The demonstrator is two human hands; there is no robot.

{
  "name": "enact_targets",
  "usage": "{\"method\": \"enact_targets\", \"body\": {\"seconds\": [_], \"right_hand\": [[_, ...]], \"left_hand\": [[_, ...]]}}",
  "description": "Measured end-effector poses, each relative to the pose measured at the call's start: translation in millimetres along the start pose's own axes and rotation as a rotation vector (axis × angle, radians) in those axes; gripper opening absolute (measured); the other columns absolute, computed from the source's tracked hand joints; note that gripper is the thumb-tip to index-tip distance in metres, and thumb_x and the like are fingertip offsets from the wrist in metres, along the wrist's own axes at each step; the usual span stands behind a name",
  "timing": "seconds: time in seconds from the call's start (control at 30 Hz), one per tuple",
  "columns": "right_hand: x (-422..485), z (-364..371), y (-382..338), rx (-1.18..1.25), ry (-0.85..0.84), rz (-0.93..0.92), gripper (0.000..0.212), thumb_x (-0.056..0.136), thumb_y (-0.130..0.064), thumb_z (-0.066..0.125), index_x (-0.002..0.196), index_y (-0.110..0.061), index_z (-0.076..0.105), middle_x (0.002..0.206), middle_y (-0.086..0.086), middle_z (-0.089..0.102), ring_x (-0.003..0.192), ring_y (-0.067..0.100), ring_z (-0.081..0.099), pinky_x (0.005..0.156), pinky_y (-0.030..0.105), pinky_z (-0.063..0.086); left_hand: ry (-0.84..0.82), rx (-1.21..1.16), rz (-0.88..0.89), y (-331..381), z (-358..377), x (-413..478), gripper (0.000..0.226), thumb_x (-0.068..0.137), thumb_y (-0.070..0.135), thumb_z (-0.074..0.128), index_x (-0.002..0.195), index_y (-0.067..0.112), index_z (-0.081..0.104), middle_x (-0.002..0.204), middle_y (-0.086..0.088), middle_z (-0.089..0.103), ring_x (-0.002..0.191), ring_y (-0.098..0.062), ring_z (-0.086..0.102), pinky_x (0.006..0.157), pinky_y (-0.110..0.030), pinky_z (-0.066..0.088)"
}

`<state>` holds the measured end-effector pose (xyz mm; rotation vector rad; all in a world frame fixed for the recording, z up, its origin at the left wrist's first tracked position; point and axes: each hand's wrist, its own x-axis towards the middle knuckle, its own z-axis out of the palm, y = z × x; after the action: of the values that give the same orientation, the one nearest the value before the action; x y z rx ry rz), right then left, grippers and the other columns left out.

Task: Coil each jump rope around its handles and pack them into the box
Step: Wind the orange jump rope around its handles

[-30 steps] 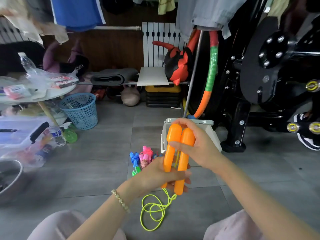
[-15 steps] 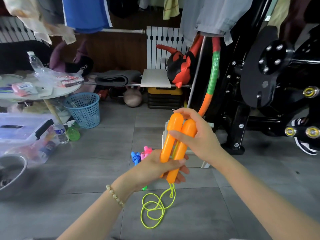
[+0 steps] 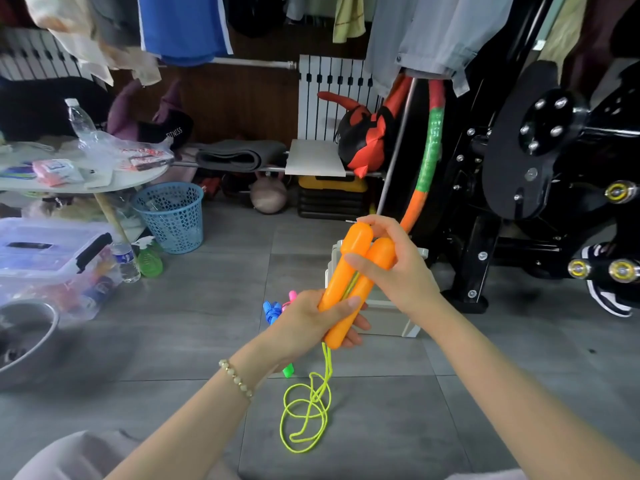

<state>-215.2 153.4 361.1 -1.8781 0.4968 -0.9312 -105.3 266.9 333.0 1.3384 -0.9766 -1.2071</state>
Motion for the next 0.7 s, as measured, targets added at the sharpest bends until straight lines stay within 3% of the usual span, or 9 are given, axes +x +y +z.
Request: {"method": "enact_targets", "body": {"seconds": [0.1,0.17,0.23,0.3,0.33,0.43,0.5,0.6,0.7], "right_hand": [[-3.5,6.1,18.6,0.252,-0.11,0.246,0.071,0.073,-0.053,0.07,0.132,-0.025,0.04,0.113,0.004,0.061,0.099,0.012,0.061,0.09,0.027,0.049],[-11.4,12.4,32.6,0.385,-0.325,0.372,0.087,0.069,-0.078,0.053,0.128,-0.015,0.045,0.099,0.014,0.065,0.085,0.021,0.059,0.084,0.029,0.047],[-21.0,18.6,45.3,0.486,-0.487,0.432,0.087,0.073,-0.082,0.039,0.124,-0.012,0.051,0.089,-0.003,0.068,0.081,0.016,0.061,0.087,0.029,0.044],[-26.9,22.9,55.7,0.521,-0.472,0.5,0.078,0.08,-0.078,0.027,0.119,-0.017,0.054,0.098,-0.013,0.068,0.097,0.008,0.063,0.1,0.033,0.036],[-27.6,24.4,58.6,0.517,-0.444,0.528,0.075,0.082,-0.076,0.024,0.113,-0.016,0.055,0.092,-0.014,0.067,0.095,0.006,0.063,0.1,0.033,0.035],[-28.0,23.3,59.3,0.439,-0.383,0.584,0.07,0.083,-0.072,0.029,0.107,-0.014,0.06,0.088,-0.004,0.066,0.089,0.011,0.062,0.091,0.029,0.045],[-27.8,20.5,51.1,0.342,-0.363,0.577,0.06,0.084,-0.063,0.031,0.107,-0.018,0.063,0.087,-0.006,0.066,0.077,0.006,0.059,0.077,0.022,0.046],[-25.7,16.5,41.6,0.087,-0.37,0.482,0.029,0.096,-0.034,0.043,0.111,-0.013,0.057,0.075,-0.01,0.054,0.062,-0.005,0.051,0.061,0.01,0.039],[-23.4,12.4,43.9,-0.281,-0.404,0.271,0.013,0.095,-0.018,0.053,0.108,-0.02,0.053,0.082,-0.012,0.058,0.077,0.004,0.058,0.069,0.018,0.045]], "left_hand": [[0.039,-0.033,-0.007,-3.3,-0.1,5.7,0.024,0.096,0.026,0.05,0.1,0.006,0.063,0.079,-0.003,0.07,0.061,-0.01,0.066,0.056,-0.018,0.051],[0.06,-0.085,-0.007,-2.4,-2.4,8.8,0.022,0.097,0.026,0.049,0.097,0.008,0.063,0.076,-0.002,0.07,0.06,-0.01,0.065,0.056,-0.019,0.052],[0.081,-0.119,-0.011,-2.1,-6.7,13.0,0.025,0.097,0.025,0.048,0.099,0.005,0.064,0.072,-0.002,0.07,0.058,-0.01,0.065,0.058,-0.021,0.054],[0.121,-0.122,-0.026,-3.7,-12.1,17.1,0.029,0.097,0.028,0.049,0.105,0.004,0.063,0.07,-0.001,0.068,0.058,-0.01,0.064,0.062,-0.024,0.054],[0.14,-0.135,-0.037,-4.9,-14.6,18.5,0.03,0.097,0.029,0.049,0.106,0.005,0.063,0.068,0.0,0.067,0.057,-0.01,0.063,0.064,-0.026,0.054],[0.16,-0.194,-0.053,-7.8,-20.9,22.4,0.028,0.097,0.029,0.048,0.105,0.005,0.06,0.069,-0.003,0.063,0.053,-0.011,0.059,0.065,-0.032,0.053],[0.177,-0.186,-0.053,-8.1,-26.5,24.8,0.027,0.098,0.028,0.047,0.102,0.005,0.06,0.071,-0.002,0.062,0.052,-0.009,0.058,0.058,-0.023,0.054],[0.177,-0.099,-0.063,-12.7,-33.4,27.4,0.027,0.098,0.031,0.047,0.102,0.007,0.06,0.072,-0.001,0.059,0.053,-0.008,0.056,0.055,-0.02,0.051],[0.188,-0.045,-0.045,-14.3,-35.9,30.8,0.029,0.098,0.033,0.047,0.103,0.007,0.059,0.069,0.0,0.058,0.053,-0.009,0.052,0.056,-0.024,0.046]]}}
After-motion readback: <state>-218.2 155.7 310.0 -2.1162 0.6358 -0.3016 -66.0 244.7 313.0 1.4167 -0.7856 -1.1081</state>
